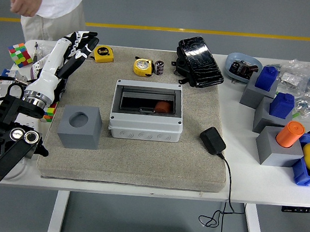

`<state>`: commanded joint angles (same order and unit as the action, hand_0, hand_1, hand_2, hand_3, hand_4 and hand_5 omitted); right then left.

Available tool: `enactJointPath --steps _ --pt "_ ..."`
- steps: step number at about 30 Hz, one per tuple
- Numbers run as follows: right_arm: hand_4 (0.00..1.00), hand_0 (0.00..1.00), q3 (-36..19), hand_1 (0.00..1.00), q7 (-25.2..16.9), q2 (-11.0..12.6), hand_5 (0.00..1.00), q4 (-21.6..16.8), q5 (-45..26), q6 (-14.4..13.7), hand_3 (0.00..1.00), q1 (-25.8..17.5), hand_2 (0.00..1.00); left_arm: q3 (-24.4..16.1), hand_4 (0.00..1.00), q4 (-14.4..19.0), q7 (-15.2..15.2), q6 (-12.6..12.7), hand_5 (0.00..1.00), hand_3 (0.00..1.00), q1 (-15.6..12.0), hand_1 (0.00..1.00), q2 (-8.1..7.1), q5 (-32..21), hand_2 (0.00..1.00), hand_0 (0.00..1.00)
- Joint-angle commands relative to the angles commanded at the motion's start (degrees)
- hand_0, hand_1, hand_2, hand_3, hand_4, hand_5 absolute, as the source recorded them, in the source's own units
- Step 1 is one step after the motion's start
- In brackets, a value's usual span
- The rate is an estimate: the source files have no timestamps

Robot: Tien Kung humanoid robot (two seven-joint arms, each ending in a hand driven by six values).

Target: Fetch the battery,place it into the box,close the lid of the box

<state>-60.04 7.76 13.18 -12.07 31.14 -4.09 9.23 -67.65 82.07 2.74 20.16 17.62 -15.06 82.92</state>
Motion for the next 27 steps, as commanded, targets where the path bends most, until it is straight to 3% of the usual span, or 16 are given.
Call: enactJointPath --steps 14,27 --pt "0.938 0.659 -1.6 0.618 0.5 -0.1 0.447 0.0 0.6 -0.2 0.544 0.0 0.594 -6.1 0.998 -0.1 4.2 -0.1 0.998 0.734 -2.9 0.777 -0.57 -2.7 0.746 0.759" --pt "0.937 0.66 -2.6 0.617 0.7 -1.4 0.449 0.1 1.2 -0.5 0.544 -0.1 0.594 -8.1 0.998 0.4 4.0 -0.7 0.998 0.731 -4.2 0.767 -1.29 -2.8 0.738 0.742"
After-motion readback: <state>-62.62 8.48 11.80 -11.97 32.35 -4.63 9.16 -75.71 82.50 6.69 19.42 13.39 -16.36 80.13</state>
